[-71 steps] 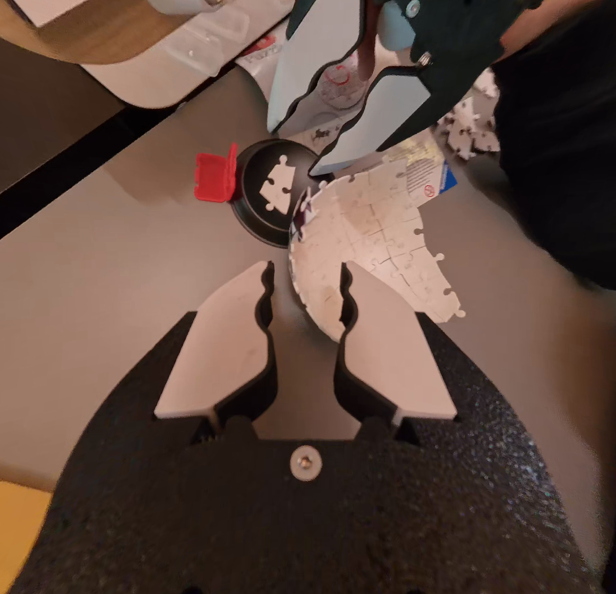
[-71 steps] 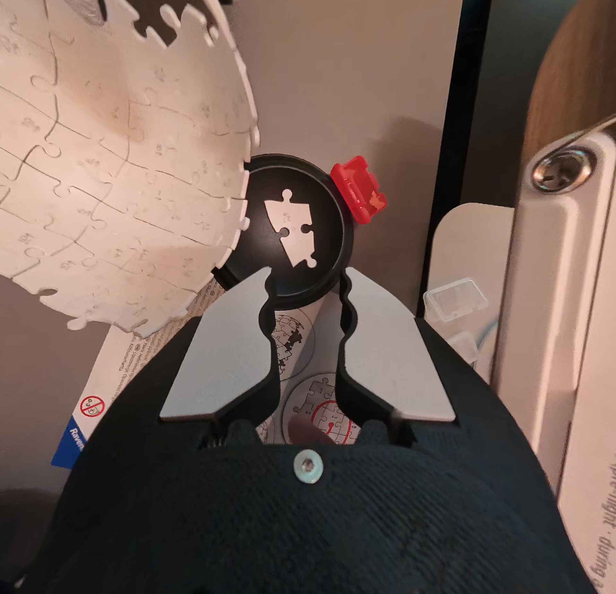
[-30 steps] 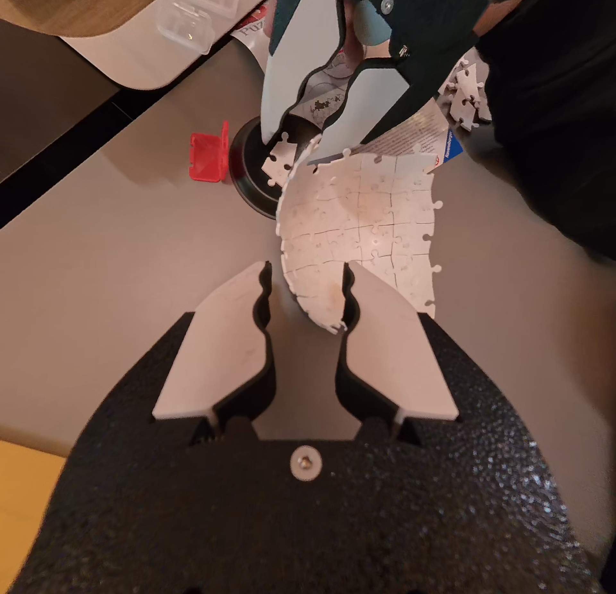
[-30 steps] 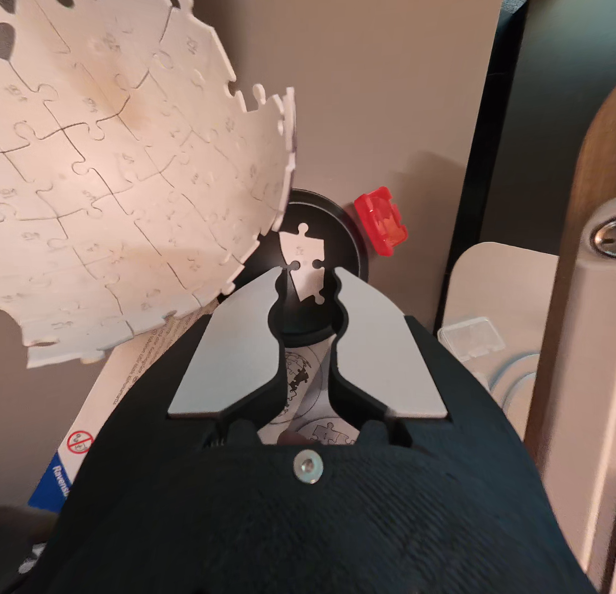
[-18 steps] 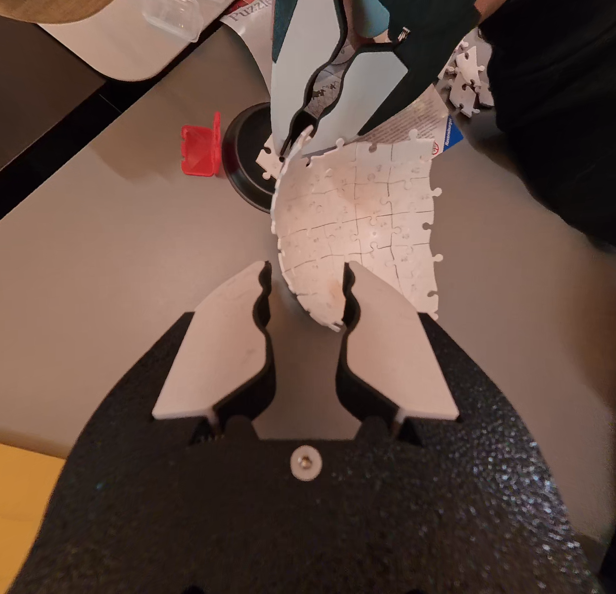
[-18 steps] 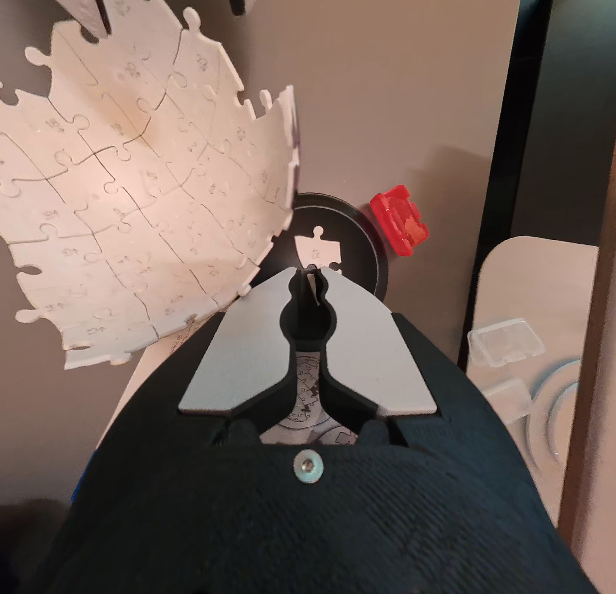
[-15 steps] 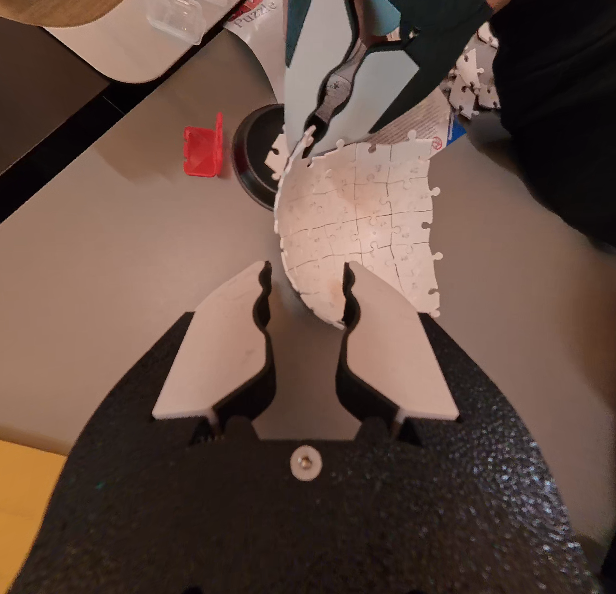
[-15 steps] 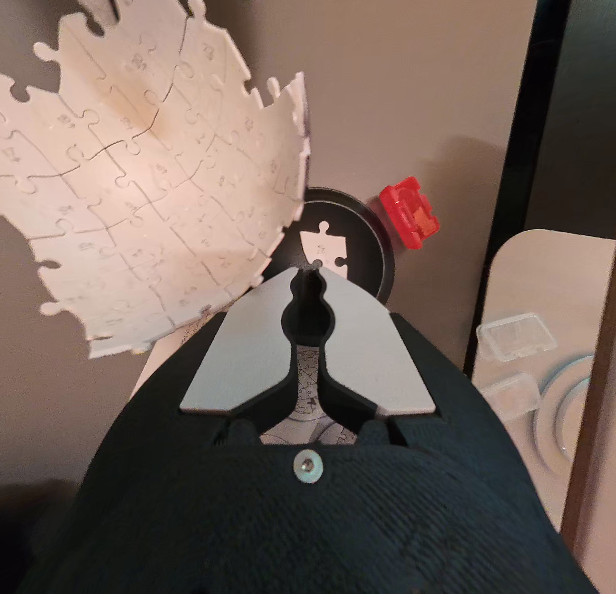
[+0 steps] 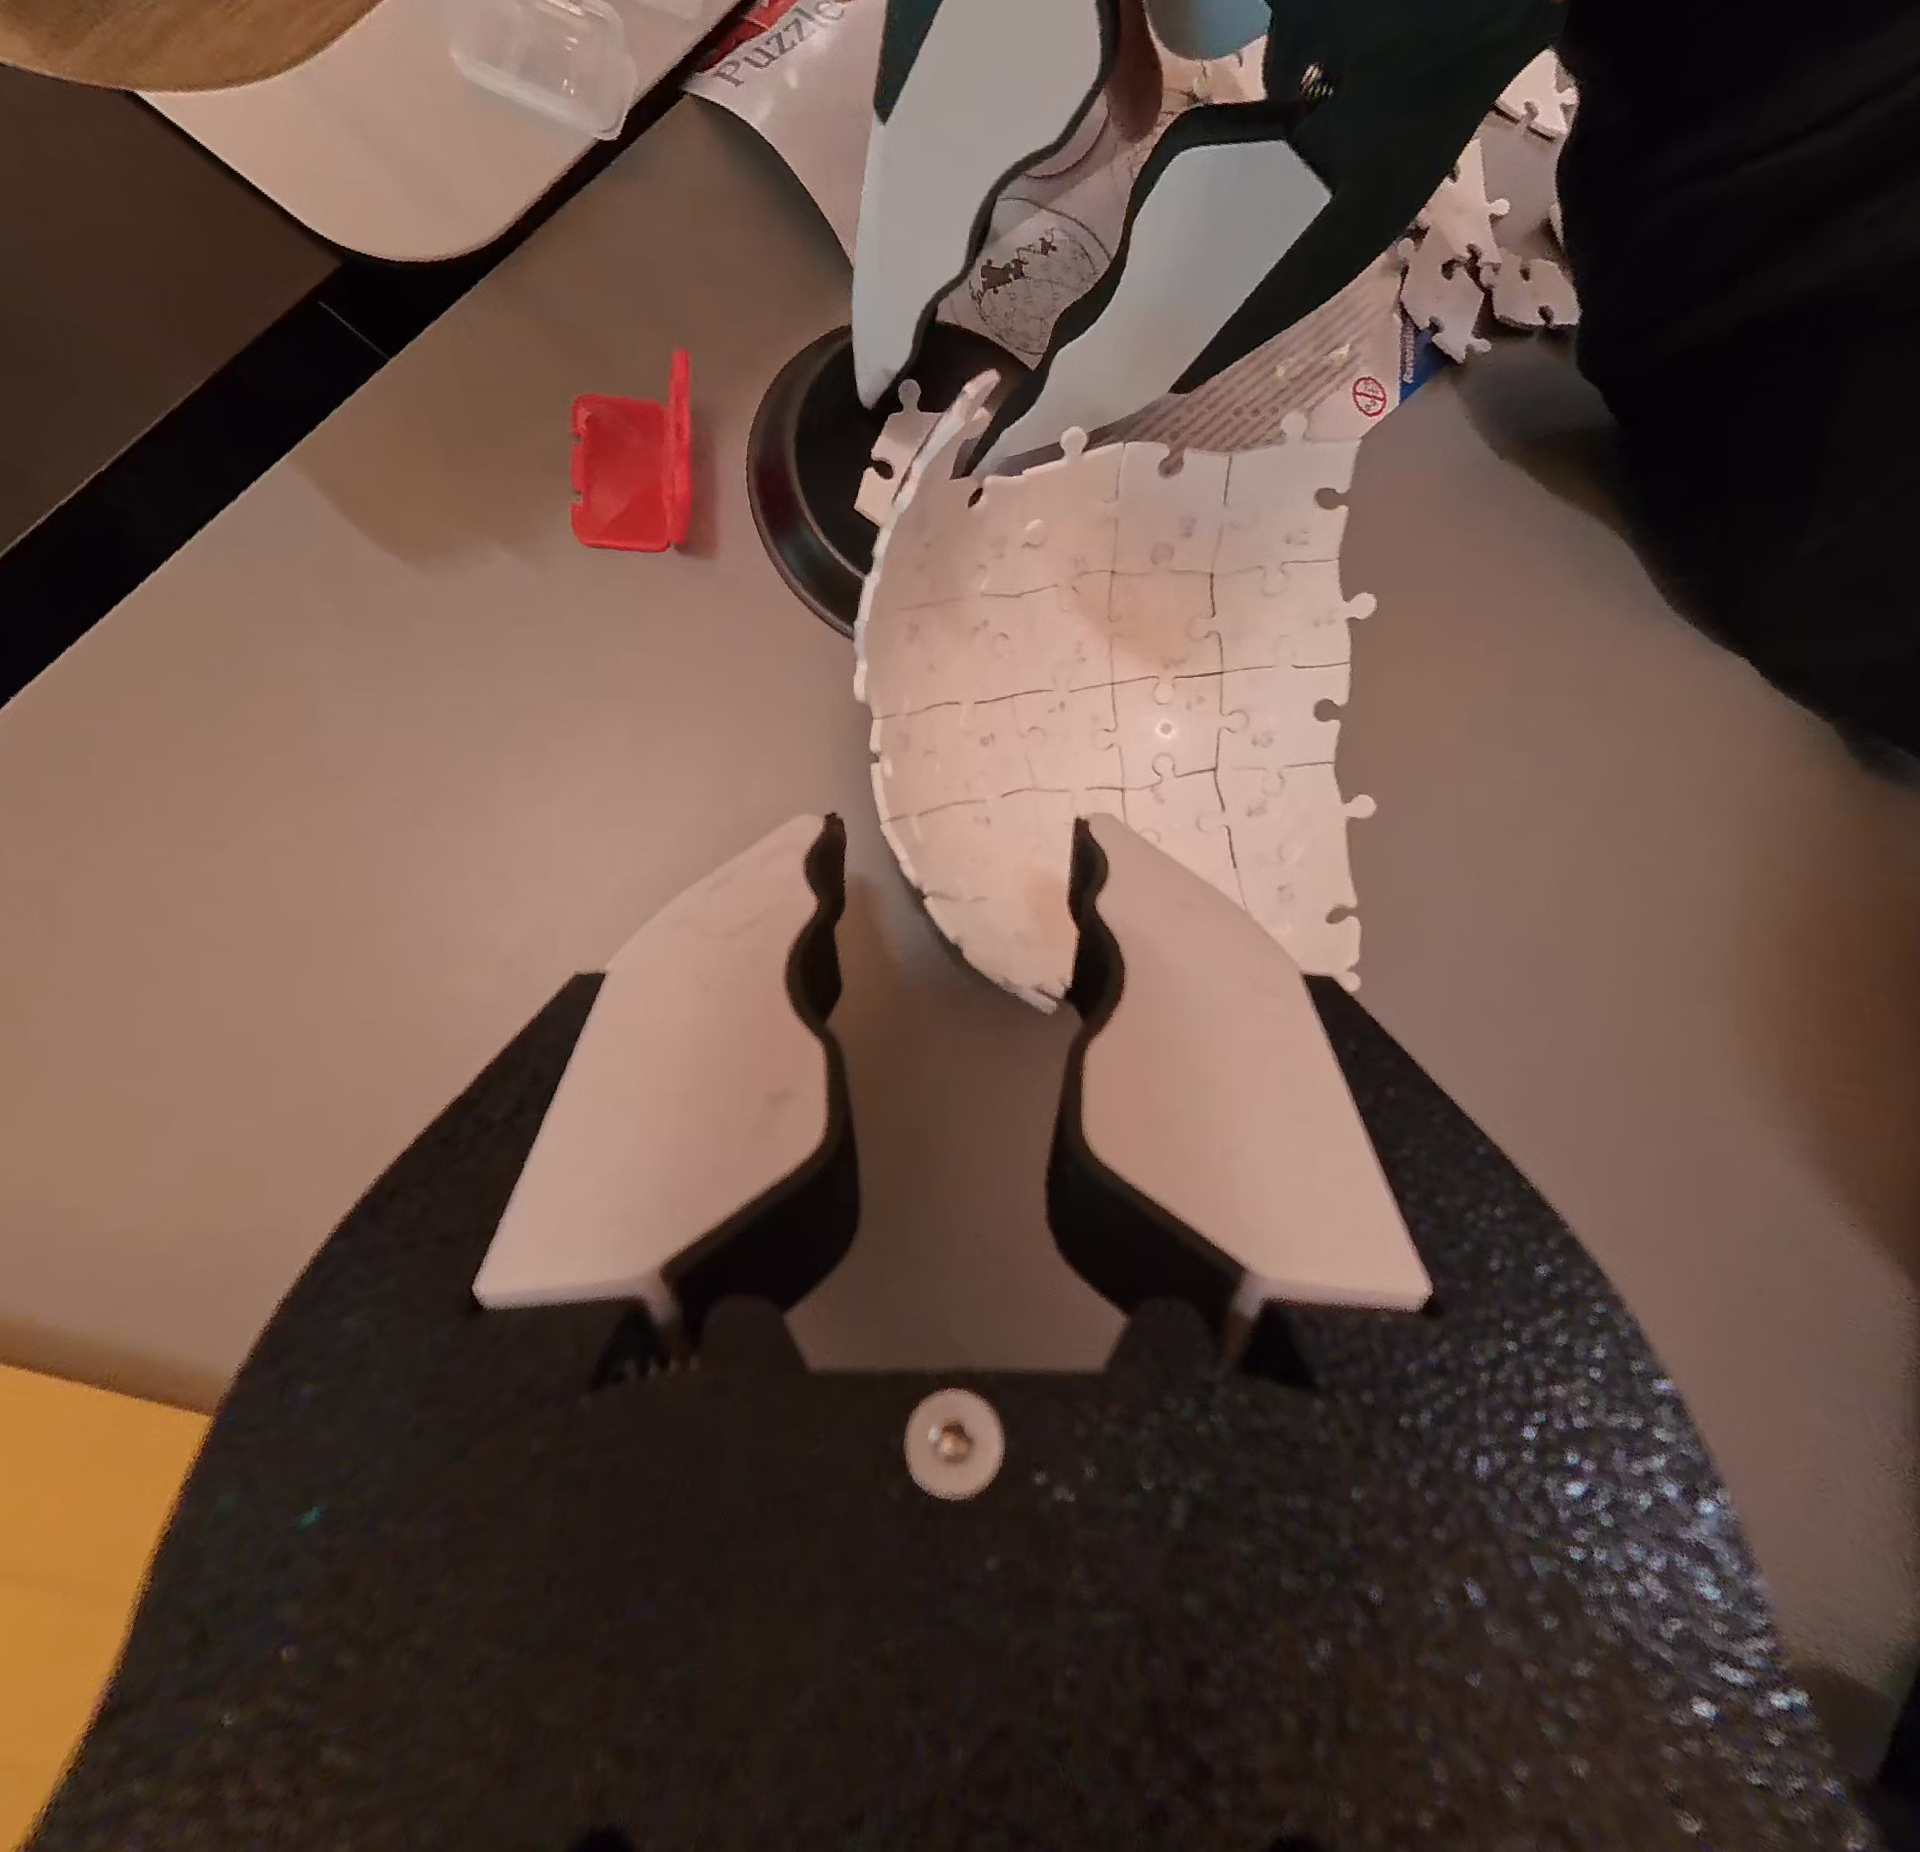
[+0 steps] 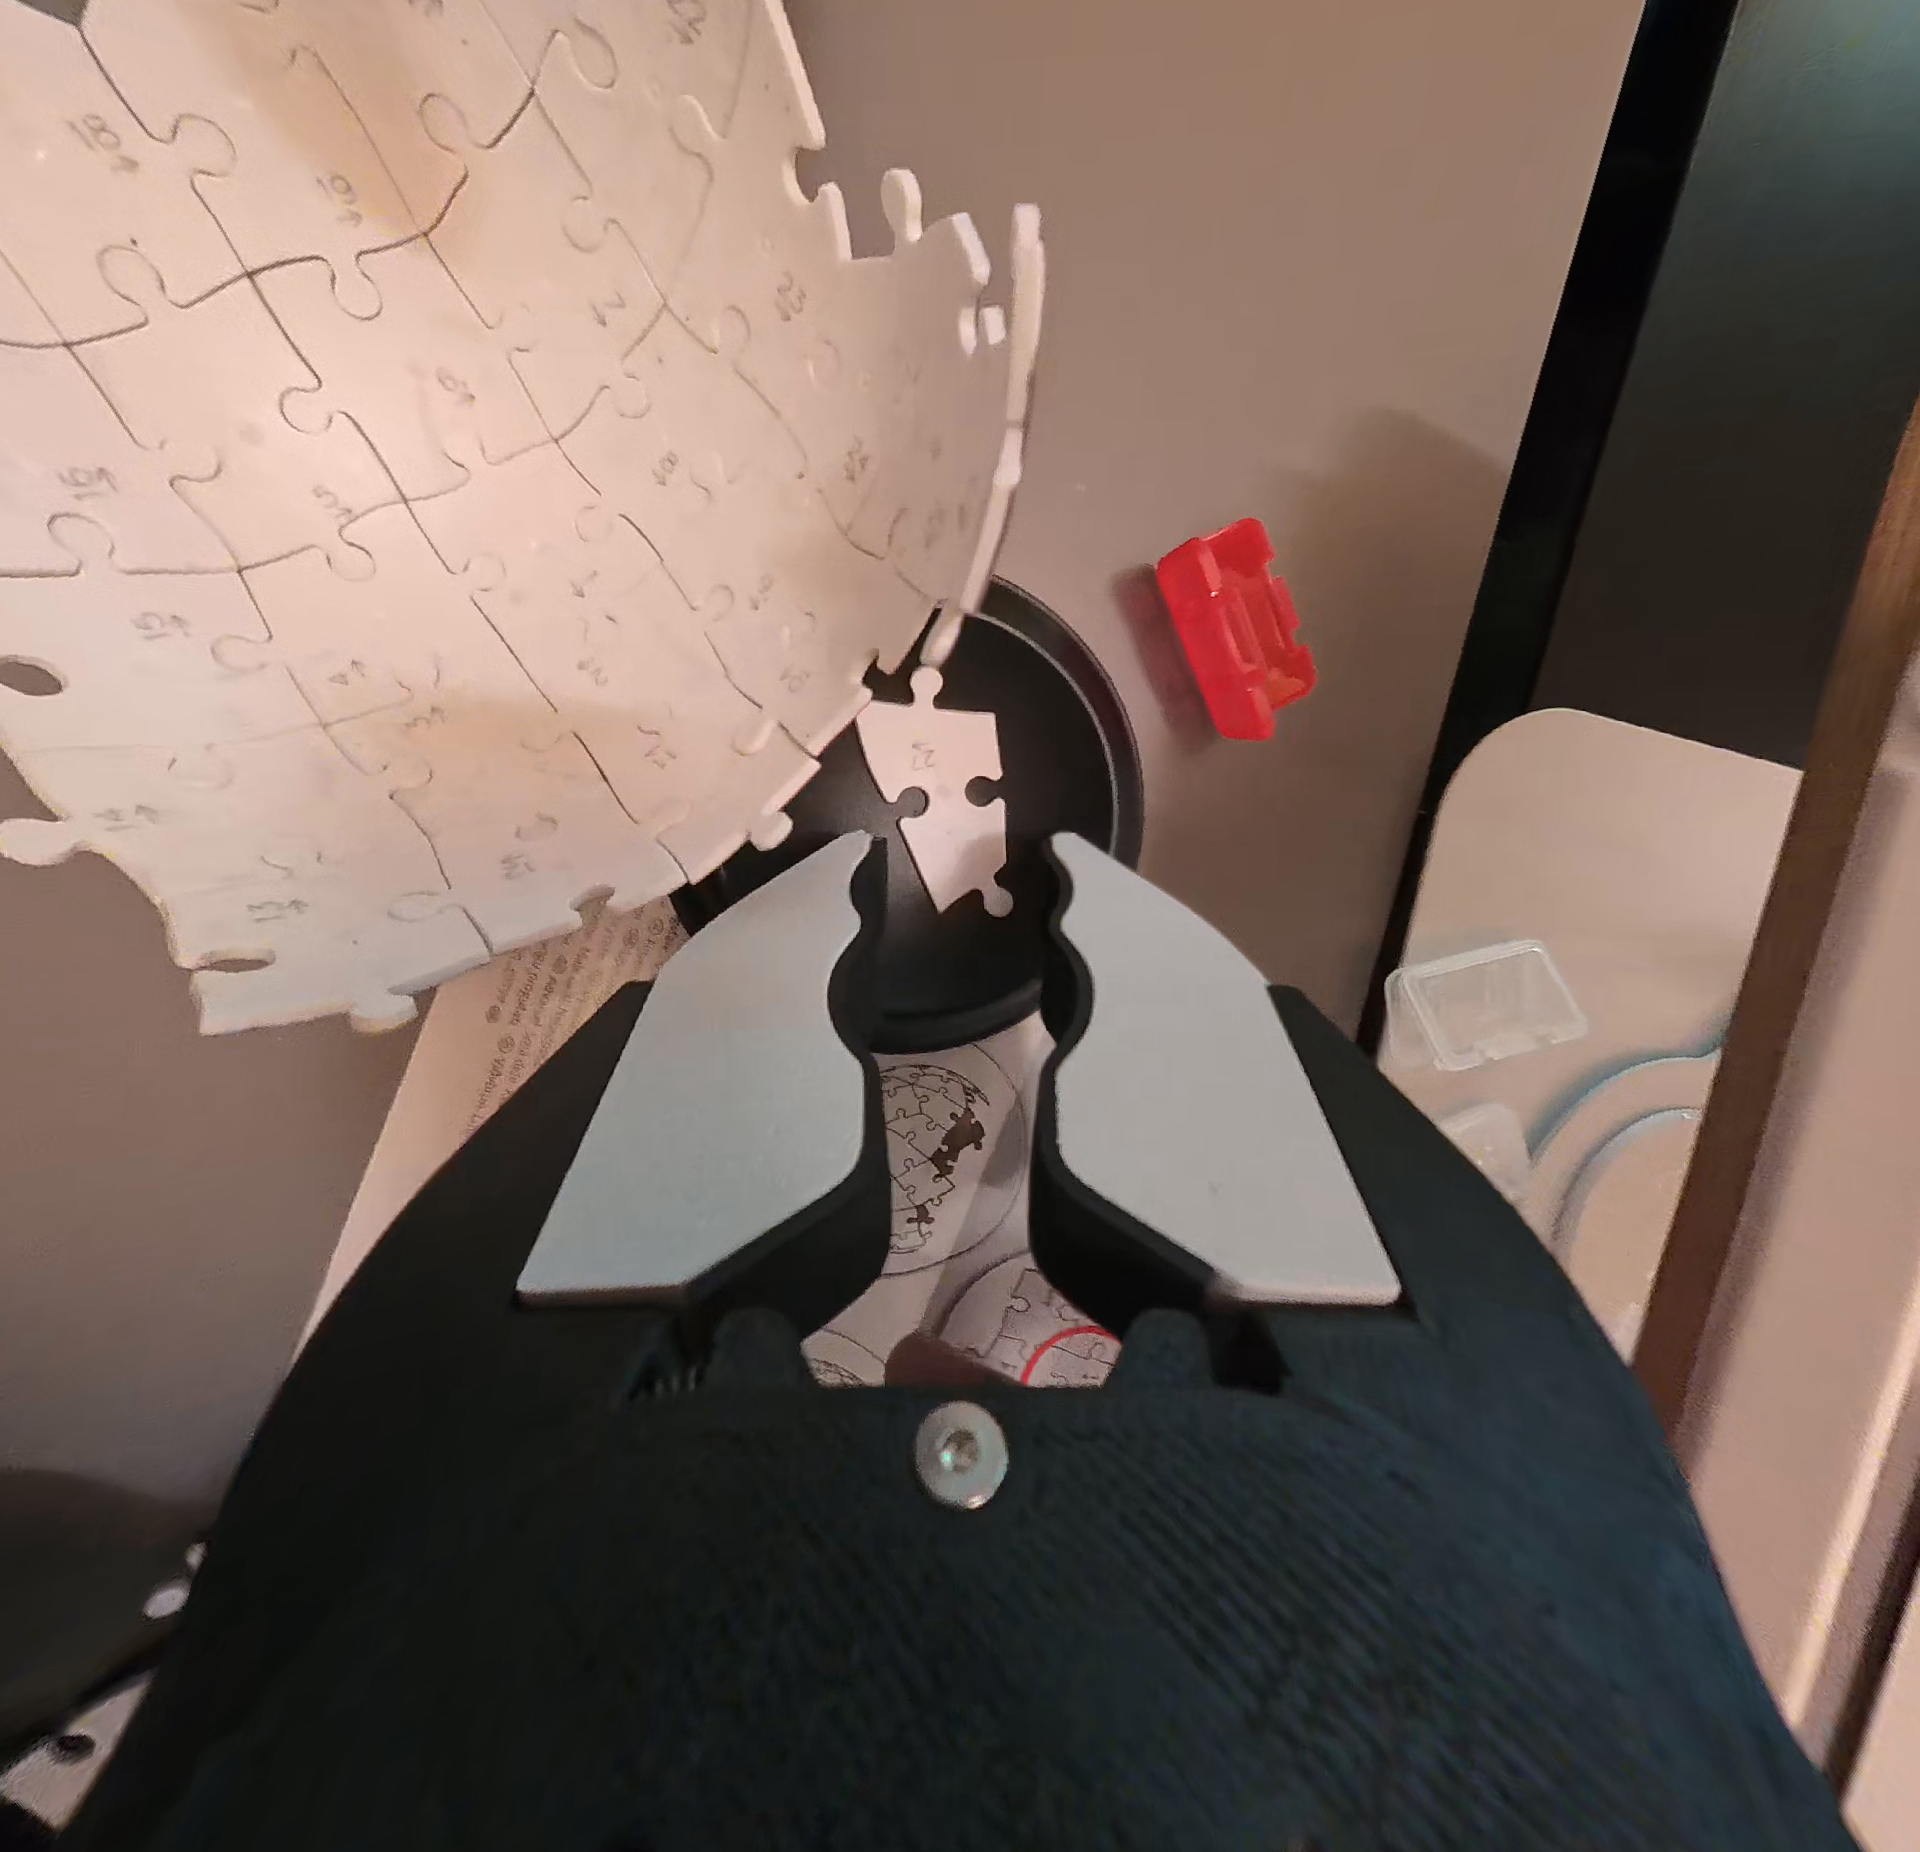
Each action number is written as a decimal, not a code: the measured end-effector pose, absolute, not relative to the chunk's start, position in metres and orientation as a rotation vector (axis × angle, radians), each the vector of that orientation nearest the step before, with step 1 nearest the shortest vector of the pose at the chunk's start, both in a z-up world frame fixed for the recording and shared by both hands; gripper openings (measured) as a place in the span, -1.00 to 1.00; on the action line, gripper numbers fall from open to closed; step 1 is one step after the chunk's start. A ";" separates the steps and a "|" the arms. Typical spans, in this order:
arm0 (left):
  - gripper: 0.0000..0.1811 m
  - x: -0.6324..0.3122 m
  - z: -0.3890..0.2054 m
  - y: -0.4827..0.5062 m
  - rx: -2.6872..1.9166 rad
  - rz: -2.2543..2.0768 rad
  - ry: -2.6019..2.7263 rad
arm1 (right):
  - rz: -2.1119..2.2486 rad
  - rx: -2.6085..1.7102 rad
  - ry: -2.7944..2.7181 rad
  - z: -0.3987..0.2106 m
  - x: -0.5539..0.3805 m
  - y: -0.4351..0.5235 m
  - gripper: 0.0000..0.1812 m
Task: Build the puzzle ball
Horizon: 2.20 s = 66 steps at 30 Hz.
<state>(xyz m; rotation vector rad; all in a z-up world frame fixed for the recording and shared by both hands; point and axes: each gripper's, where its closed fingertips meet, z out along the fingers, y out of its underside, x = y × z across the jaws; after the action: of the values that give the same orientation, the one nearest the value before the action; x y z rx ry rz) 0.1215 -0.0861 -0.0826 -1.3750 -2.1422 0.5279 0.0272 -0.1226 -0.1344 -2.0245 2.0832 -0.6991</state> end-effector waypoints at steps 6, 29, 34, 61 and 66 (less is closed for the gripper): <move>-0.51 0.121 -0.078 -0.091 -1.344 0.567 -2.131 | -0.694 -1.900 2.079 -0.136 0.029 -0.120 -0.79; -0.41 0.126 -0.074 -0.102 -1.256 0.637 -2.179 | -0.511 -1.961 2.085 -0.137 0.015 -0.096 -1.00; -0.39 0.126 -0.073 -0.100 -1.270 0.637 -2.174 | -0.549 -1.991 2.124 -0.132 -0.005 -0.086 -1.00; -0.35 0.120 -0.074 -0.091 -1.318 0.601 -2.128 | -0.985 -2.008 2.022 -0.131 0.015 -0.121 -0.59; -0.35 0.121 -0.076 -0.090 -1.327 0.593 -2.129 | -1.013 -1.938 2.081 -0.129 0.014 -0.128 -0.46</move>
<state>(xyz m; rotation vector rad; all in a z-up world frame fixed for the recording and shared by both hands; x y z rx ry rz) 0.1206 -0.0904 -0.0757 -1.3269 -2.1294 0.5927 0.0137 -0.1283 -0.1293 -1.9384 2.0814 -1.0133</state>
